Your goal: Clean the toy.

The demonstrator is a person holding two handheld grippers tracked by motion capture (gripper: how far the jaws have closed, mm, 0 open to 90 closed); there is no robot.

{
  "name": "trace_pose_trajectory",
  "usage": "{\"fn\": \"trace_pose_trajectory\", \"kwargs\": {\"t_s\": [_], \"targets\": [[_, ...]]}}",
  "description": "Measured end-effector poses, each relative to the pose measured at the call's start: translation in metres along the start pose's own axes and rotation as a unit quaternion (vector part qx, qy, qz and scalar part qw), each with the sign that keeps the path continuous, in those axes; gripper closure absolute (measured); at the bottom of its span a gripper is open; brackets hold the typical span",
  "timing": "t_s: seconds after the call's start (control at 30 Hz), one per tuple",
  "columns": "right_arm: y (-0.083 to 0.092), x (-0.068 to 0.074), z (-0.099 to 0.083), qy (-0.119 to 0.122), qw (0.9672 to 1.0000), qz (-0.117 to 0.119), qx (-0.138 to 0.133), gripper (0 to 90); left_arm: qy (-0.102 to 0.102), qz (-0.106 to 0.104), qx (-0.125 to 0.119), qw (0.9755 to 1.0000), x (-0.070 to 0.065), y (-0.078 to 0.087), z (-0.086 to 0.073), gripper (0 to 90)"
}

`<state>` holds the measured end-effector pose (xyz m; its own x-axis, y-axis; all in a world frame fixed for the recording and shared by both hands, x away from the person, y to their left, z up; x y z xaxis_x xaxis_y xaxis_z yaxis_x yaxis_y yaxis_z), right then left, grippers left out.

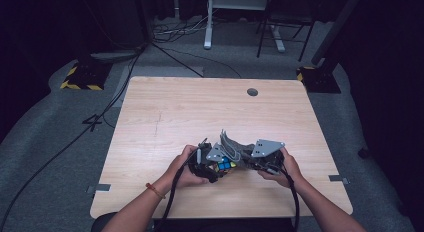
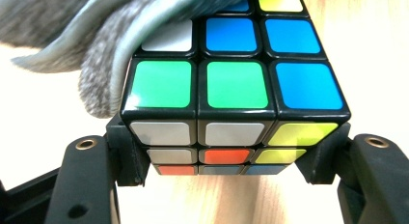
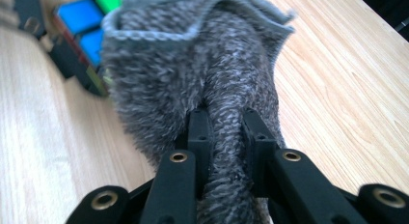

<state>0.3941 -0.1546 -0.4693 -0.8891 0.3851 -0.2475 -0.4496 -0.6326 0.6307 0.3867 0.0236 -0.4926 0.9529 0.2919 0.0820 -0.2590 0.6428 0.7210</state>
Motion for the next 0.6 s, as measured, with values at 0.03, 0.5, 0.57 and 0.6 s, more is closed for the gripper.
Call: {"fn": "trace_pose_trajectory", "kwargs": {"t_s": [0.03, 0.5, 0.57, 0.6], "targets": [[0.001, 0.001, 0.000, 0.003, 1.0000, 0.002, -0.003, 77.8, 0.002, 0.001, -0.002, 1.0000, 0.001, 0.001, 0.000, 34.0], [0.001, 0.031, 0.037, 0.041, 0.9973, 0.038, -0.048, 77.7, -0.004, -0.003, 0.017, 0.9998, -0.006, -0.009, 0.002, 34.1], [-0.001, 0.019, 0.031, 0.031, 0.9986, 0.023, -0.037, 77.9, -0.008, -0.001, 0.020, 0.9998, -0.006, -0.009, 0.001, 34.1], [-0.001, 0.019, 0.031, 0.031, 0.9986, 0.023, -0.037, 77.9, -0.010, -0.001, 0.020, 0.9998, -0.006, -0.009, 0.001, 34.1]]}}
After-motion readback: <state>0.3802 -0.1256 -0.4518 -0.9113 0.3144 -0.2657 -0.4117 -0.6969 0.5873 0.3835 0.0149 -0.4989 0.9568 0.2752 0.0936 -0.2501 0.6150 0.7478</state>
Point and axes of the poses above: each handheld gripper's, and its own axes: y roughly backward along the jaws, z roughly out of its top, x roughly to its left, the point moved 5 cm from there along -y, roughly forward along the jaws, and after that the axes turned 2 degrees about -x, right-handed, at the moved point
